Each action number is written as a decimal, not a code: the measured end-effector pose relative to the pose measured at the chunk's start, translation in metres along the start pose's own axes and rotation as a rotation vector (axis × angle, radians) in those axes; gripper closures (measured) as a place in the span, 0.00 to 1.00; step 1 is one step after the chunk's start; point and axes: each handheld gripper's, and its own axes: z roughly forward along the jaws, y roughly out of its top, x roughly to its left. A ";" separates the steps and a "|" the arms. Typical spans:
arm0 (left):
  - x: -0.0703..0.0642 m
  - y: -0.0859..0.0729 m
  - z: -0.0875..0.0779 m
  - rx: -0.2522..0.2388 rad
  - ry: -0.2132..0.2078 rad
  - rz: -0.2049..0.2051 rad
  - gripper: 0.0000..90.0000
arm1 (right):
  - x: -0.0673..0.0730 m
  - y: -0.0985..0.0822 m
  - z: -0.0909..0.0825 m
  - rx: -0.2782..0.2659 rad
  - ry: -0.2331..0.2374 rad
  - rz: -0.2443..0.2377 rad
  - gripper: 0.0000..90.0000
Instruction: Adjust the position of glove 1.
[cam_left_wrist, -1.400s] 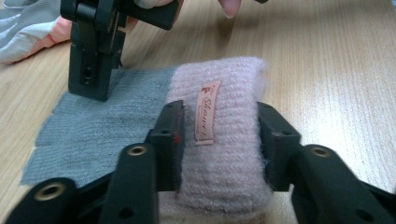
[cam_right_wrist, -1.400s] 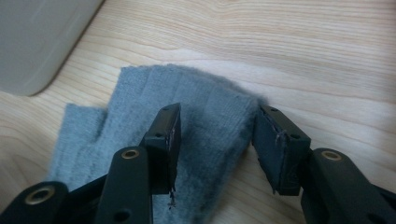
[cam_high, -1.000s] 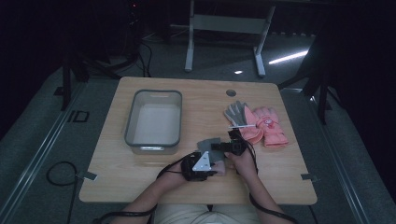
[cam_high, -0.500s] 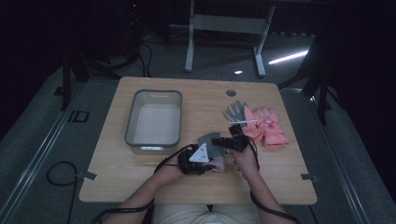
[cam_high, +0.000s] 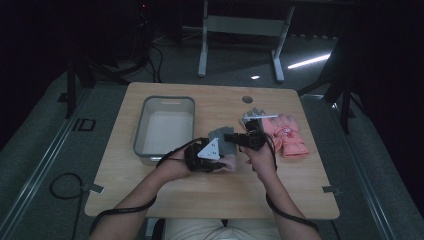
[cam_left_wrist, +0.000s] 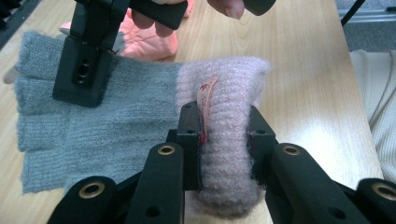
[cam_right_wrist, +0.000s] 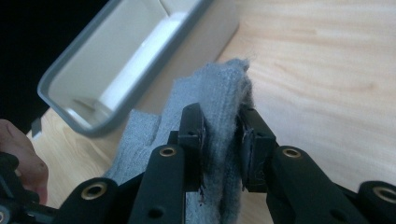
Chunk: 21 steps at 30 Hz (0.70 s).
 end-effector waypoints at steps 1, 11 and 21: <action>0.003 0.001 -0.003 0.009 0.003 0.012 0.82 | 0.001 0.003 0.000 -0.004 0.005 -0.001 0.82; 0.024 0.008 -0.030 0.040 0.022 0.036 0.82 | 0.018 0.034 0.004 -0.030 0.022 -0.029 0.82; 0.036 0.000 -0.052 0.065 0.058 0.040 0.82 | 0.038 0.058 0.019 -0.047 0.048 -0.055 0.82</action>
